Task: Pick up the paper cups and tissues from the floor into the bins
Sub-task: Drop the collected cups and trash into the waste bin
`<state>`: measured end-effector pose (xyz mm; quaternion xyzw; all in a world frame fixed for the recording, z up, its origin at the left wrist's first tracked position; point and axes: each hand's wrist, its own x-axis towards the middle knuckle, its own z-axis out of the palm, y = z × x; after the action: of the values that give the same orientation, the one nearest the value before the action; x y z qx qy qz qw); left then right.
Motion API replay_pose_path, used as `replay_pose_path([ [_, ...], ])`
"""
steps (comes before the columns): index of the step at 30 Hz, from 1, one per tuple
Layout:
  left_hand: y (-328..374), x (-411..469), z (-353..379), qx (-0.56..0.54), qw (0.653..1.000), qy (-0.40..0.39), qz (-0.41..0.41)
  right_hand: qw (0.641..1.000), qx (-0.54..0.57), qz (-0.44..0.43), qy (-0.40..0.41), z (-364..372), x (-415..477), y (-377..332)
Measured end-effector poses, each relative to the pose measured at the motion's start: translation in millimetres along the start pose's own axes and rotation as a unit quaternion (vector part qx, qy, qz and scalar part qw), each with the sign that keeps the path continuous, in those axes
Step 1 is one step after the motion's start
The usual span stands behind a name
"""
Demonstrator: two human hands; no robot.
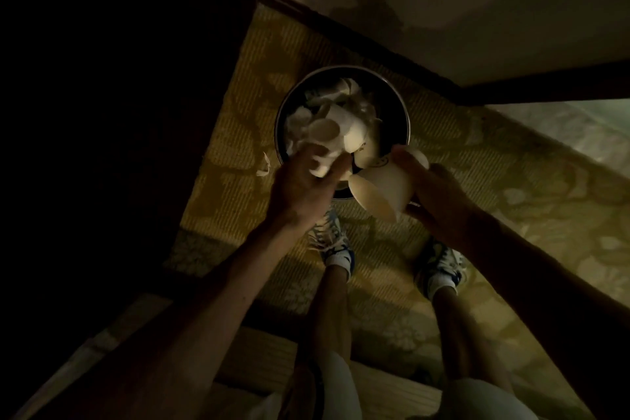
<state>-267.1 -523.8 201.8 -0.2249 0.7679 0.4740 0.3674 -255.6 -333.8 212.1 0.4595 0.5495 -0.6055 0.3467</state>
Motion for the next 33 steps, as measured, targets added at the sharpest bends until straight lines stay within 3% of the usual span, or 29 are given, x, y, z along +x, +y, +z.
replay_pose_path([
  [2,2,-12,8,-0.092,0.987,-0.118,-0.048,0.997,-0.044,-0.018,0.054,10,0,-1],
  [4,4,-16,11,-0.167,0.965,-0.183,-0.087,0.988,-0.082,-0.058,0.119,15,2,-2],
  [6,5,-12,12,-0.235,0.945,-0.196,-0.118,0.977,-0.115,-0.102,0.149,18,4,-4],
  [8,7,-3,17,-0.256,0.945,-0.16,-0.124,0.976,-0.146,-0.109,0.117,19,6,-6],
  [11,11,14,30,-0.207,0.97,-0.093,-0.088,0.979,-0.153,-0.106,0.081,13,12,-7],
  [15,12,35,44,-0.076,0.994,-0.065,-0.041,0.988,-0.138,-0.055,0.043,7,19,-4],
  [21,3,51,49,0.049,0.997,-0.052,0.011,0.988,-0.147,-0.046,-0.018,0,15,5],
  [27,1,24,42,0.106,0.994,-0.001,0.035,0.959,-0.263,-0.086,-0.065,-5,-13,10],
  [31,34,-31,24,0.185,0.979,0.022,0.081,0.946,-0.283,-0.159,-0.023,-17,-66,6],
  [33,65,-75,9,0.229,0.966,-0.003,0.119,0.918,-0.32,-0.235,0.007,-32,-111,2],
])
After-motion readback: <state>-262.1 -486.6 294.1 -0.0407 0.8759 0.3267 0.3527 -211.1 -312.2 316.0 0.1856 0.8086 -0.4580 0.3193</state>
